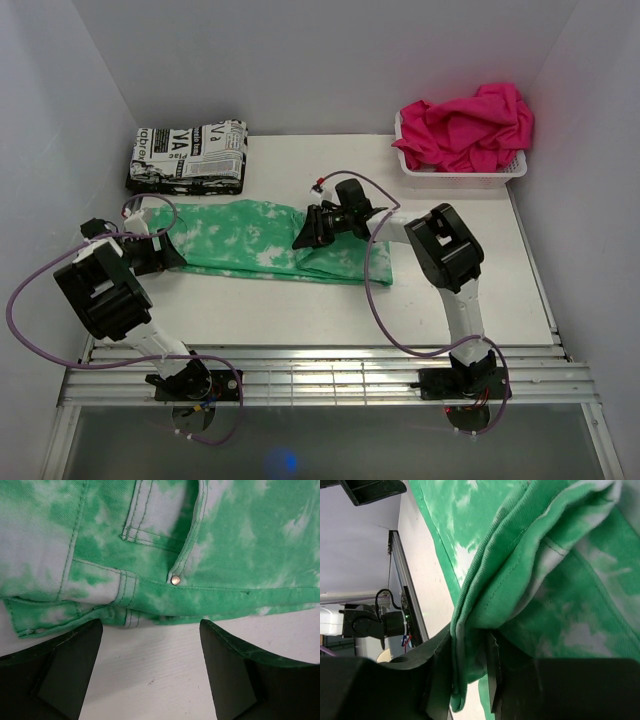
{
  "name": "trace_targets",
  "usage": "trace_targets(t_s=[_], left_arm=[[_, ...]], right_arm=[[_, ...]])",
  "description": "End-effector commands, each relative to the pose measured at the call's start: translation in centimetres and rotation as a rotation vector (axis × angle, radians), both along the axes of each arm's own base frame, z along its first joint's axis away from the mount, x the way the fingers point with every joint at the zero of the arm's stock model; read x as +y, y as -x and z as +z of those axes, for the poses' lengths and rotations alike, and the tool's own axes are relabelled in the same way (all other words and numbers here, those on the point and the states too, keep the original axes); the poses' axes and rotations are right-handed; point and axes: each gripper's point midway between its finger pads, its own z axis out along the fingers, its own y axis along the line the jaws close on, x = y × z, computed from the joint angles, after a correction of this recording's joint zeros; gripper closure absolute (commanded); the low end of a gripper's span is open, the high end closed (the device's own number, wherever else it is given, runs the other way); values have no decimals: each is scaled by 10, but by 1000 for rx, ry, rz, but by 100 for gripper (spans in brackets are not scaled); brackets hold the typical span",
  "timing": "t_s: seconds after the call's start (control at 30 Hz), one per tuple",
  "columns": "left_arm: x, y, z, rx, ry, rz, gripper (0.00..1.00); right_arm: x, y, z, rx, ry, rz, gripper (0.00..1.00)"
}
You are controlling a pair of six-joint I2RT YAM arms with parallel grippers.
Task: Fold and stack the trousers
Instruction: Fold the trousers
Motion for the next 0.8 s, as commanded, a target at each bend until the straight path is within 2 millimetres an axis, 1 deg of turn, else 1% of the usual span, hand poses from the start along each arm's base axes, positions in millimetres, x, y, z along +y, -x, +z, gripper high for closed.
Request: trace_targets(t_s=[0.0,0.07,0.13,0.17,0.2,0.27,0.33,0.37,0.4,0.43,0.47,0.5,0.53,0.57,0.6,0.63,0.67,0.7,0.73,0.77], left_arm=[[-7,24,-28,112,8,1,8],[-8,24,-25,105,12,-4,8],[-15,23,-18,78,33,-24,8],[-18,24,-15,69,44,-32,7],[-23,21,-4,29,61,-48,7],[-33,22,9,-13,91,-87,7],[-46,16,38,-124,130,-145,5],[-54,18,49,-143,163,-162,3],[-58,17,59,-177,179,-176,2],[-64,13,77,-237,190,-196,2],[-66,10,89,-256,197,-197,2],[-68,8,97,-272,196,-204,2],[-74,5,106,-285,186,-222,2],[-76,1,115,-293,177,-227,2],[-81,-1,119,-301,182,-239,2],[-92,-3,124,-306,187,-272,2],[-97,-8,125,-307,167,-285,2],[-105,-10,126,-287,186,-278,2],[-124,-12,124,-271,200,-321,2],[-133,-18,122,-275,199,-341,2]], right_arm=[[24,-6,29,-86,-91,37,65],[27,-7,33,-95,-109,37,57],[32,-8,41,-102,-133,44,54],[35,-10,47,-116,-144,47,49],[37,-8,51,-121,-157,61,48],[40,-10,71,-163,-202,72,47],[41,-9,86,-189,-231,93,35],[40,-9,102,-214,-255,105,25],[37,-6,110,-229,-272,127,22],[35,-7,116,-263,-275,135,19],[28,-6,127,-274,-268,136,11],[19,-12,127,-285,-253,118,6],[13,-14,128,-295,-236,107,3],[2,-14,129,-309,-208,107,5],[-14,-23,131,-313,-202,86,4],[-29,-23,120,-286,-177,63,2],[-45,-24,129,-303,-174,30,1],[-72,-38,126,-302,-154,-34,0],[-93,-33,106,-261,-111,-73,0],[-113,-35,113,-290,-91,-120,6]])
